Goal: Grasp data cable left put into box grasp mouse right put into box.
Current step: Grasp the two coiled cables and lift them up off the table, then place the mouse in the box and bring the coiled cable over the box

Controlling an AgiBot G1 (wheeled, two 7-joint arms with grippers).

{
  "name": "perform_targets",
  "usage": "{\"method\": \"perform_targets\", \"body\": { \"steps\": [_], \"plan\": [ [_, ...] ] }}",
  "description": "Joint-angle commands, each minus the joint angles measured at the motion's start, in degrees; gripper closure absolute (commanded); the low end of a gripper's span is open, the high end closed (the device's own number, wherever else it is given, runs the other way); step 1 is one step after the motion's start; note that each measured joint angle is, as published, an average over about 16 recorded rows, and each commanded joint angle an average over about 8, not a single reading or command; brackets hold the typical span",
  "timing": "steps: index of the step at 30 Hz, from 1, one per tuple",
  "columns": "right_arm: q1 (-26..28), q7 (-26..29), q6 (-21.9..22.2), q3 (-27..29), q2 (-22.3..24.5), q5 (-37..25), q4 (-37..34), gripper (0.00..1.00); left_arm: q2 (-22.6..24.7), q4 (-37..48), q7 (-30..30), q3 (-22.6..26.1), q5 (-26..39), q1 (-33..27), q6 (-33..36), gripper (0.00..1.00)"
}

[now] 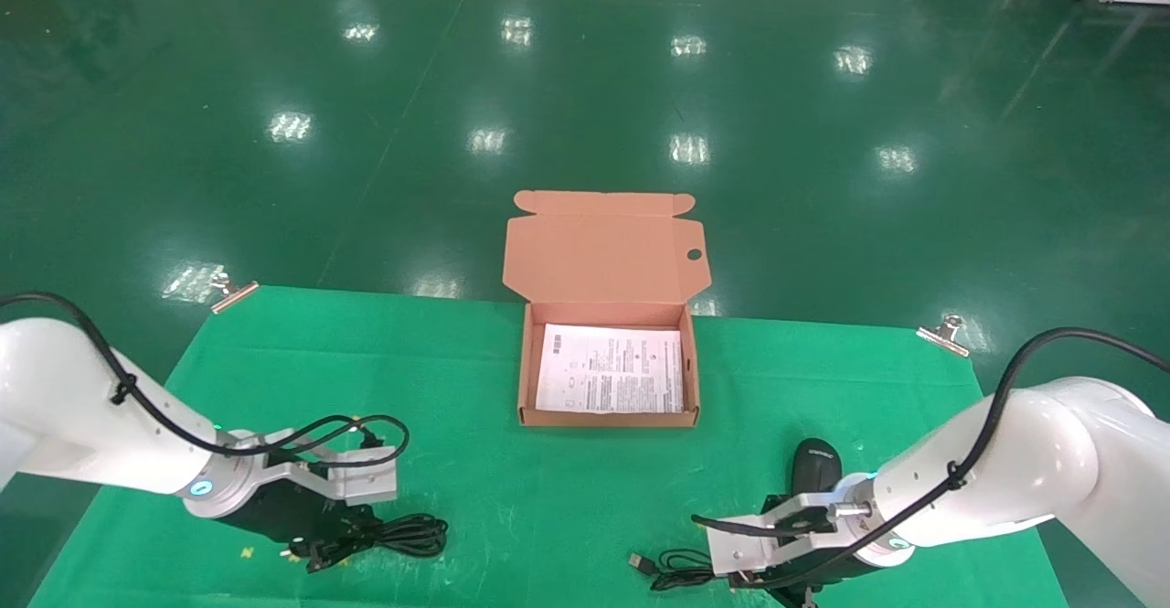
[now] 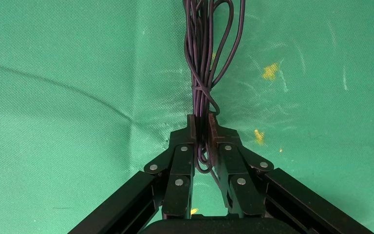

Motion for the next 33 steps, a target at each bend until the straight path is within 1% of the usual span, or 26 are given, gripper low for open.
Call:
{"method": "perform_targets", "body": {
  "steps": [1, 4, 9, 13, 16, 20, 24, 29, 33],
  "plan": [
    [0.0, -0.1, 0.0, 0.0, -0.1, 0.0, -0.2, 1.00, 0.1, 0.2, 0.0, 0.0, 0.0, 0.0, 0.0, 1.00],
    [1.6, 1.4, 0.3, 0.7, 1.5, -0.3, 1.1, 1.00, -1.1, -1.5, 0.9, -0.2, -0.1, -0.9, 0.1, 1.00],
    [5.8, 5.5, 1.0, 2.6, 6.4, -1.5, 6.3, 1.00, -4.3, -7.1, 1.7, -1.1, 0.0, -3.6, -0.2, 1.00],
    [9.7, 8.8, 2.5, 4.3, 9.6, -4.0, 11.5, 1.00, -6.7, -13.5, 0.1, -2.3, 0.2, -6.4, -1.3, 1.00],
    [12.5, 10.5, 4.4, 5.5, 10.2, -6.2, 14.2, 1.00, -7.8, -18.8, -2.3, -3.1, 1.1, -8.1, -2.9, 1.00],
    [15.5, 11.2, 7.8, 7.1, 8.5, -8.0, 15.1, 1.00, -7.9, -25.0, -6.6, -3.9, 3.0, -9.9, -5.6, 1.00],
    [17.9, 9.6, 11.6, 8.6, 5.0, -8.0, 13.2, 1.00, -7.1, -29.4, -10.8, -4.6, 5.1, -11.4, -8.4, 1.00],
    [20.3, 4.9, 16.0, 10.2, -0.6, -6.0, 7.4, 1.00, -5.2, -31.7, -14.5, -5.0, 8.2, -13.2, -11.3, 1.00],
    [22.1, -0.4, 18.2, 10.9, -4.6, -4.0, 2.3, 1.00, -4.0, -31.9, -16.1, -5.0, 10.5, -14.4, -13.0, 1.00]
  ]
}}
